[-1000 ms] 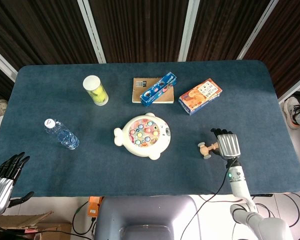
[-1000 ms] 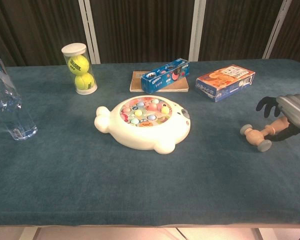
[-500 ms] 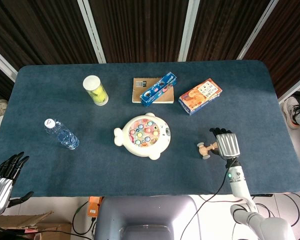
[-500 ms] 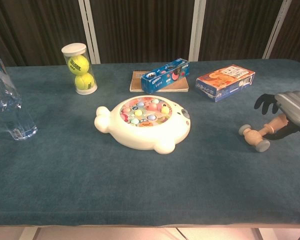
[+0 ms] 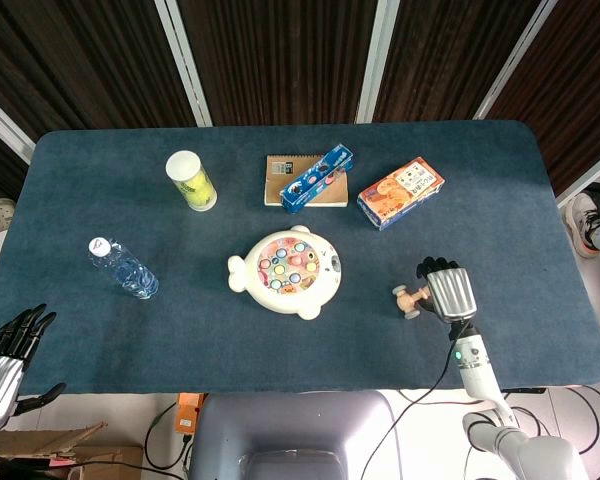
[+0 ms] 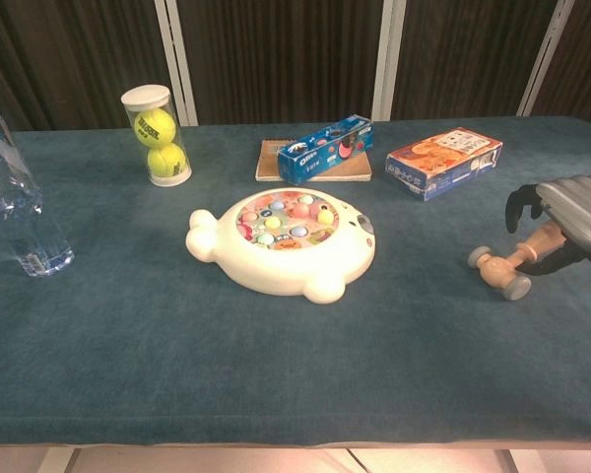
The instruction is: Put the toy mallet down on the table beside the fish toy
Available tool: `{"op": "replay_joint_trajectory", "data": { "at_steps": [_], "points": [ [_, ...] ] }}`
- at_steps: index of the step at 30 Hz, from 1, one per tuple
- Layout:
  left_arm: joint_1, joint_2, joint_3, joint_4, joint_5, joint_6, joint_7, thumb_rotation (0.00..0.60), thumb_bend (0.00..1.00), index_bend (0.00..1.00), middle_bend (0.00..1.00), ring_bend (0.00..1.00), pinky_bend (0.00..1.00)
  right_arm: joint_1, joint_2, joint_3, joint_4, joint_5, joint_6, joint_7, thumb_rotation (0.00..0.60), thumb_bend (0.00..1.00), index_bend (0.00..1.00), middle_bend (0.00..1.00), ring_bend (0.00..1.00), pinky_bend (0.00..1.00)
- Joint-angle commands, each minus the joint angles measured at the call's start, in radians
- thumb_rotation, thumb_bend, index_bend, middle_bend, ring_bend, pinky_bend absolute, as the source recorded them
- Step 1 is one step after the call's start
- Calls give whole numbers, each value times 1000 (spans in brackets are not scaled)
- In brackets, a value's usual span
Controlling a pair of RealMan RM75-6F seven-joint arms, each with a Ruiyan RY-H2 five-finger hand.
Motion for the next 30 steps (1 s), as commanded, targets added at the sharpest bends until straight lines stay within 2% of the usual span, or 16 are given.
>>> {"op": "replay_joint_trajectory", "data": {
  "at_steps": [1,9,14,21,26,30],
  "points": [
    [0,0,0,0,0,0,0,600,74,0,0,0,149,-2,-5,0,9,0,3,-4,600,61,612,398,401,555],
    [1,1,0,1,2,2,-1,600,75,0,0,0,148,-3,-19,12,34,15,-8,-3,600,82,737,477,477,590],
    [1,1,1,2,4,3,-4,600,74,0,0,0,149,7,-27,44,25,47,-38,27,600,110,811,532,522,600],
    [1,0,0,4,4,5,-7,600,75,0,0,0,149,17,-20,80,-9,75,-33,54,600,220,825,544,531,608],
    [0,0,1,4,5,3,-5,600,75,0,0,0,149,10,-30,86,-3,90,-55,79,600,224,829,549,534,615],
    [2,0,0,4,4,5,-2,600,80,0,0,0,149,11,-23,130,-56,141,-107,158,600,233,831,552,535,617]
  ]
}}
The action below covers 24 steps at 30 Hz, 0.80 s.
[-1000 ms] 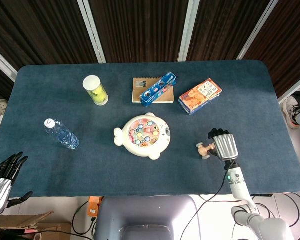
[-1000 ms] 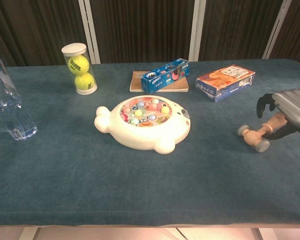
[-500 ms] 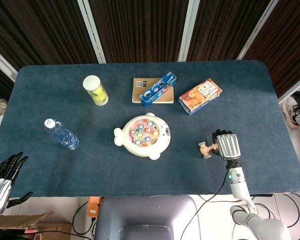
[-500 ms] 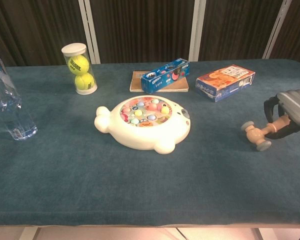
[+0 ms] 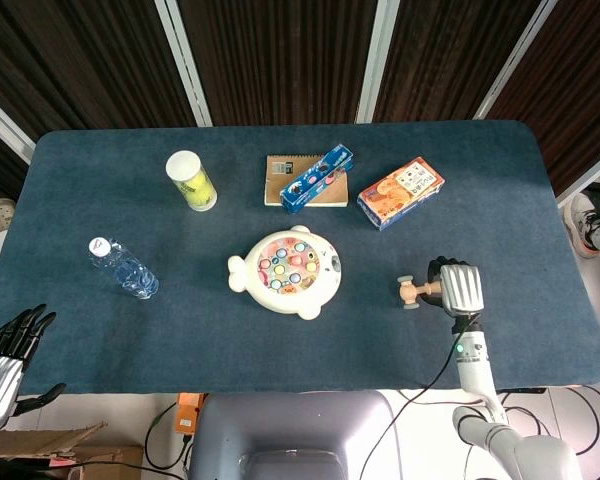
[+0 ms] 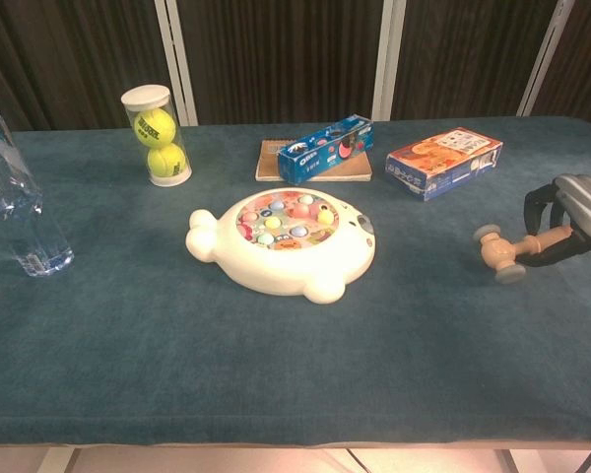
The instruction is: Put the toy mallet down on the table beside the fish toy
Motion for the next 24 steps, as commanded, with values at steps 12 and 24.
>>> {"op": "replay_joint_trajectory", "data": {
  "at_steps": [12,24],
  "points": [
    [-1,0,-1,-2,-3,-4,2,600,82,0,0,0,149,0,-24,-22,74,-21,14,-10,600,245,732,552,512,589],
    [1,1,-1,0,-2,1,-1,600,81,0,0,0,149,-3,-13,-23,71,-15,-12,-28,600,244,622,536,453,568]
  ]
}}
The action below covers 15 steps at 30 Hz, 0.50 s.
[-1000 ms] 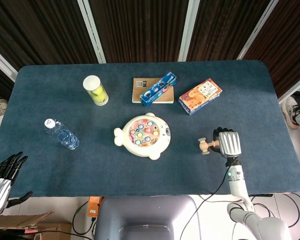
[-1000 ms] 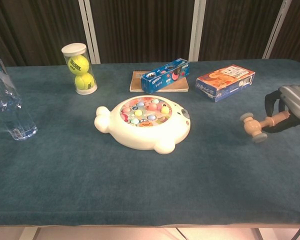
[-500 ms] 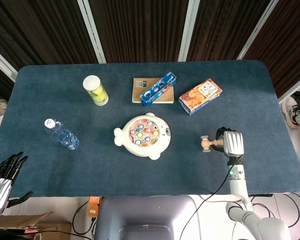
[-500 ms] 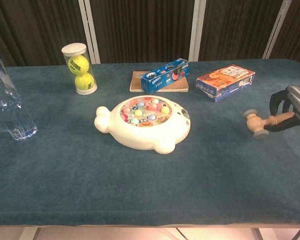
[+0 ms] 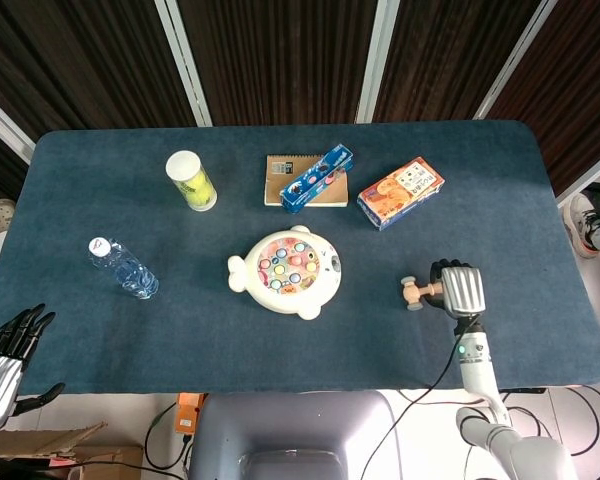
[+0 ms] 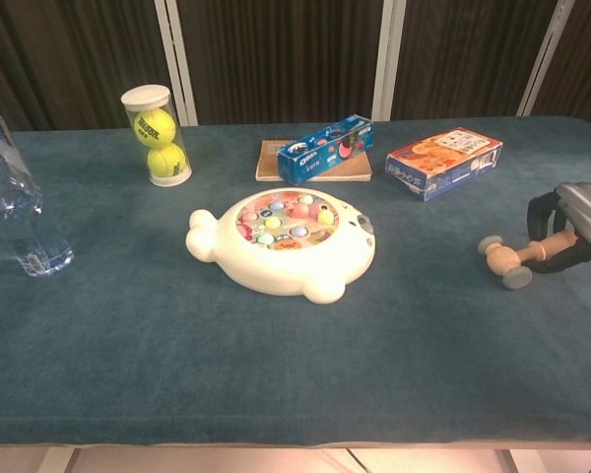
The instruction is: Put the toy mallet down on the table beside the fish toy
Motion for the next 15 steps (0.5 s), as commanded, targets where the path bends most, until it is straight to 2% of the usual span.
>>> {"op": "replay_joint_trajectory", "data": {
  "at_steps": [1,6,10,15],
  "points": [
    [0,-1,0,0,0,0,1,600,81,0,0,0,149,-1,4,3,-4,3,1,2,600,244,617,533,452,568],
    [0,-2,0,-1,-1,-1,6,600,82,0,0,0,149,0,19,30,-48,30,-19,41,600,245,574,503,428,566],
    [-1,-3,-1,-2,-3,-4,9,600,82,0,0,0,149,3,55,69,-137,79,-88,71,600,244,536,473,405,554],
    [-1,-3,-1,-3,-5,-5,12,600,82,0,0,0,149,8,114,123,-266,155,-170,51,600,244,474,427,371,532]
  ]
}}
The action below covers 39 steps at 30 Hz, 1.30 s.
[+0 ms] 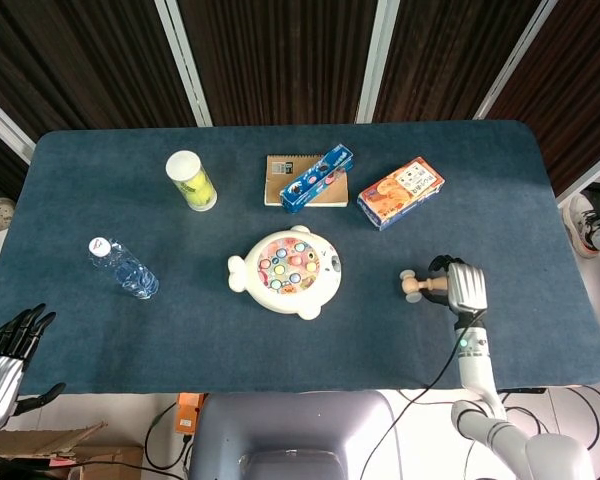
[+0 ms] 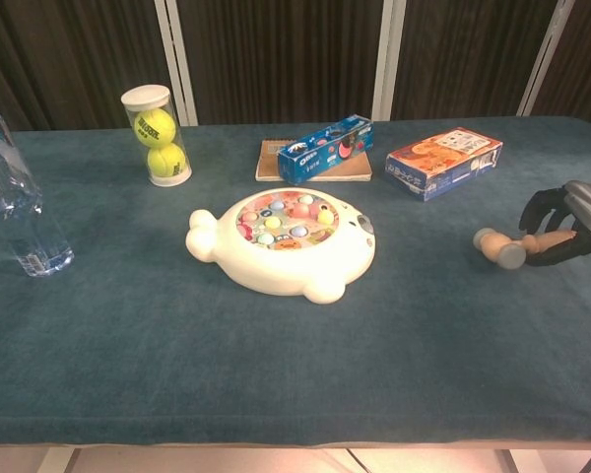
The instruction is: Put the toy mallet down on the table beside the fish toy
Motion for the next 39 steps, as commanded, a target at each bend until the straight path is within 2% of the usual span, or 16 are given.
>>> {"op": "replay_joint_trajectory", "data": {
  "at_steps": [1,8,17,31,39],
  "points": [
    [0,0,0,0,-1,0,1,600,82,0,0,0,149,6,54,51,-99,67,-66,-17,600,244,465,420,365,529],
    [0,1,-3,0,-6,-2,-1,600,82,0,0,0,149,7,119,86,-213,143,-132,-79,600,244,403,374,317,489],
    [-3,-1,-4,-3,-13,-11,8,600,82,0,0,0,149,21,162,92,-275,225,-204,-189,600,244,276,275,217,392],
    [-7,-2,-8,-7,-24,-22,16,600,82,0,0,0,149,47,188,112,-304,297,-227,-243,600,211,209,225,146,322],
    [-7,-1,-10,-7,-28,-23,15,600,82,0,0,0,149,46,194,98,-306,295,-220,-241,600,208,203,220,140,316]
  ]
}}
